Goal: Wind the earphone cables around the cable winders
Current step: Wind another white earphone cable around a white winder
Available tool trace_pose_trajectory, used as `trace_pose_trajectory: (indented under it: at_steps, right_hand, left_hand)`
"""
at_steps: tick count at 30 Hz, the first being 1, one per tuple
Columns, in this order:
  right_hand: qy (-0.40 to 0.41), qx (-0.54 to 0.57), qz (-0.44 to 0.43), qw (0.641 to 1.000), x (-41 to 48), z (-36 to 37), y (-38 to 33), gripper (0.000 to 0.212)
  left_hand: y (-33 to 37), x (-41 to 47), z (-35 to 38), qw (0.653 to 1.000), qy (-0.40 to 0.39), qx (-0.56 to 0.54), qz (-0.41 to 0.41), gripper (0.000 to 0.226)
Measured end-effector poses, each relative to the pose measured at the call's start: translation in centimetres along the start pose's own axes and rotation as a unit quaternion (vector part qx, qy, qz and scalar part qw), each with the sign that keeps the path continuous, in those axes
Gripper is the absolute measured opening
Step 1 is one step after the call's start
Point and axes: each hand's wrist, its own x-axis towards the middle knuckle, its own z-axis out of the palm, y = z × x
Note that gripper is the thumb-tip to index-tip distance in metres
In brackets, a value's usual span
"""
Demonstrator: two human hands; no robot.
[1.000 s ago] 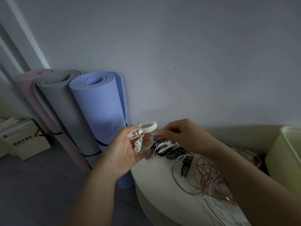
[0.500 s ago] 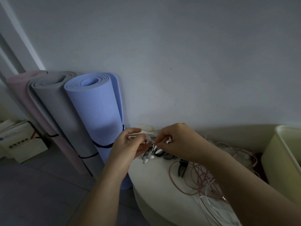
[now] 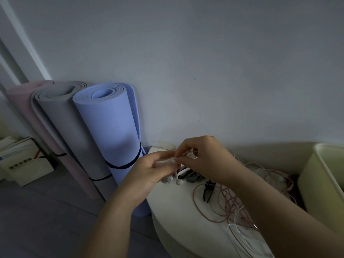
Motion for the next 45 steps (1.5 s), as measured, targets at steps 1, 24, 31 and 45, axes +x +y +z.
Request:
trace_pose_trajectory:
  at_steps: [1, 24, 31, 45]
  right_hand:
    - [0.002, 0.006, 0.001, 1.0, 0.0, 0.0, 0.0, 0.005]
    - [0.059, 0.092, 0.064, 0.992, 0.4, 0.4, 1.0, 0.009]
    - [0.073, 0.115, 0.081, 0.987, 0.8, 1.1, 1.7, 0.007]
    - [-0.016, 0.467, 0.259, 0.845, 0.1, 4.7, 1.3, 0.045]
  left_hand:
    - [0.0, -0.1, 0.0, 1.0, 0.001, 0.019, 0.005, 0.029]
    - [0.5, -0.7, 0.5, 0.996, -0.034, 0.076, 0.026, 0.019]
    - [0.3, -0.6, 0.5, 0.994, -0.044, -0.091, -0.039, 0.025]
    - [-0.1, 0.7, 0.4, 0.897, 0.123, -0.42, -0.059, 0.011]
